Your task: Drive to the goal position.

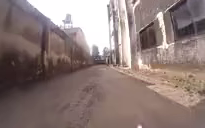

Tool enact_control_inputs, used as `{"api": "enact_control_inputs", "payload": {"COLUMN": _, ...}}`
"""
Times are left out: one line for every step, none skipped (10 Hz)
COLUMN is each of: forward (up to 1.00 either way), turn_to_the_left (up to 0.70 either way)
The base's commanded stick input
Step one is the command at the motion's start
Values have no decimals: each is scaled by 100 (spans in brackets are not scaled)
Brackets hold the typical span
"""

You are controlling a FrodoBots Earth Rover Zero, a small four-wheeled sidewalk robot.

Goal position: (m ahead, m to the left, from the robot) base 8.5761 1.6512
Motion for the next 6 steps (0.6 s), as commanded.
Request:
{"api": "enact_control_inputs", "payload": {"forward": 70, "turn_to_the_left": 0}}
{"api": "enact_control_inputs", "payload": {"forward": 70, "turn_to_the_left": 0}}
{"api": "enact_control_inputs", "payload": {"forward": 70, "turn_to_the_left": 0}}
{"api": "enact_control_inputs", "payload": {"forward": 70, "turn_to_the_left": 0}}
{"api": "enact_control_inputs", "payload": {"forward": 70, "turn_to_the_left": 0}}
{"api": "enact_control_inputs", "payload": {"forward": 70, "turn_to_the_left": 0}}
